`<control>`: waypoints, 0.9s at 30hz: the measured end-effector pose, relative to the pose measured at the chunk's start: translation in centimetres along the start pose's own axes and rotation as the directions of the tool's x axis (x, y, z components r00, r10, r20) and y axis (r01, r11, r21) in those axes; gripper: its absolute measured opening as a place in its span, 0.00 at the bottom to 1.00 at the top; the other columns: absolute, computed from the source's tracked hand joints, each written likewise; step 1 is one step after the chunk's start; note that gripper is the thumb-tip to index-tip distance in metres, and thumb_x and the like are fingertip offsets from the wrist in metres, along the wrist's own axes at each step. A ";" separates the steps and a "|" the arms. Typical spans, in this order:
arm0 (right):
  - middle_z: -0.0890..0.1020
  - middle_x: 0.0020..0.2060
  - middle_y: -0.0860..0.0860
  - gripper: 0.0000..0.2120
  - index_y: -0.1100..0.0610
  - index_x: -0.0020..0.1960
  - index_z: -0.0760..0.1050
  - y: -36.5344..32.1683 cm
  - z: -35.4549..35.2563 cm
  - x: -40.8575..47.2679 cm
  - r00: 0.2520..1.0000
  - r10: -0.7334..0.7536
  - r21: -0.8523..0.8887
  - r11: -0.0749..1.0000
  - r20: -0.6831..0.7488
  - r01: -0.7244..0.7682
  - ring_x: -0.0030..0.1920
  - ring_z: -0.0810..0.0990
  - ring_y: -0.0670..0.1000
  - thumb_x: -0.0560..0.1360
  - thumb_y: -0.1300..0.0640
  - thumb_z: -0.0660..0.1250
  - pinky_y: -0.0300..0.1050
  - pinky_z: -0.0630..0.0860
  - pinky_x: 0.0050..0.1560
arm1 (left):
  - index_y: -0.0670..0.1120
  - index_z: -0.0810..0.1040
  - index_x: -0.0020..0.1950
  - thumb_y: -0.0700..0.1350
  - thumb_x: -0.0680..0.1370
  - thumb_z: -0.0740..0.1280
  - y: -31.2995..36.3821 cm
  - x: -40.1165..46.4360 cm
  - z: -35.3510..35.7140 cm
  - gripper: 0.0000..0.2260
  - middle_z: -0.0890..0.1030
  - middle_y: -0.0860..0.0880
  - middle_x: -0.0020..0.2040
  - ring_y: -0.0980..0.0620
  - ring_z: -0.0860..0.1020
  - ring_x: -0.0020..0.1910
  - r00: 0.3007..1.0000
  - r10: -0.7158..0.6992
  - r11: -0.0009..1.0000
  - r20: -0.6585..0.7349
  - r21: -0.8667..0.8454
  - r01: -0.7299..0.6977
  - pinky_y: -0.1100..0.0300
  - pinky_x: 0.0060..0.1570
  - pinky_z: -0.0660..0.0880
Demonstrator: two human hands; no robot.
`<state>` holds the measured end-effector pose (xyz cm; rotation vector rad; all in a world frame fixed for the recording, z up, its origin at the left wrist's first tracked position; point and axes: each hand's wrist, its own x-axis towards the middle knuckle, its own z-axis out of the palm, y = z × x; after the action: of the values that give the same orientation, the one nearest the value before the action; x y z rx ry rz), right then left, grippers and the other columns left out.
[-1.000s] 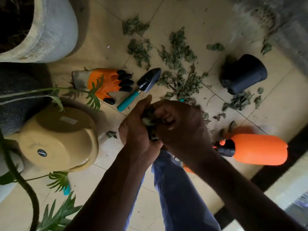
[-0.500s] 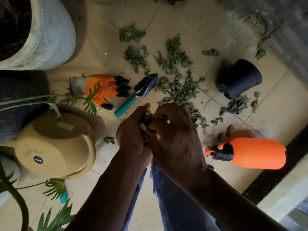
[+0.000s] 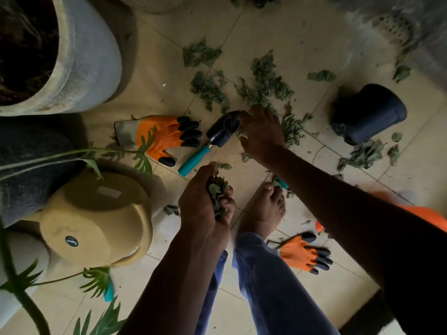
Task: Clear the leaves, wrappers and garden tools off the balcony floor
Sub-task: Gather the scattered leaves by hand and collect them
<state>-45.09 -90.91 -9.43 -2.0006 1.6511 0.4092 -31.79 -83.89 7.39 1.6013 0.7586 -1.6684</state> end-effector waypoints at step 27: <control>0.63 0.71 0.59 0.48 0.41 0.79 0.55 -4.6 -0.3 7.5 0.994 -0.104 0.007 0.995 0.030 0.103 0.67 0.66 0.65 0.67 0.60 0.76 0.62 0.79 0.54 | 0.47 0.75 0.62 0.47 0.80 0.68 2.5 1.2 -0.8 0.11 0.72 0.47 0.40 0.55 0.71 0.32 1.000 -0.005 0.998 -0.014 -0.064 0.004 0.70 0.20 0.65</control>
<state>-38.99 -96.65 -12.28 -2.0554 1.5210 0.3946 -29.27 -84.82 6.29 1.5692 0.8156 -1.6215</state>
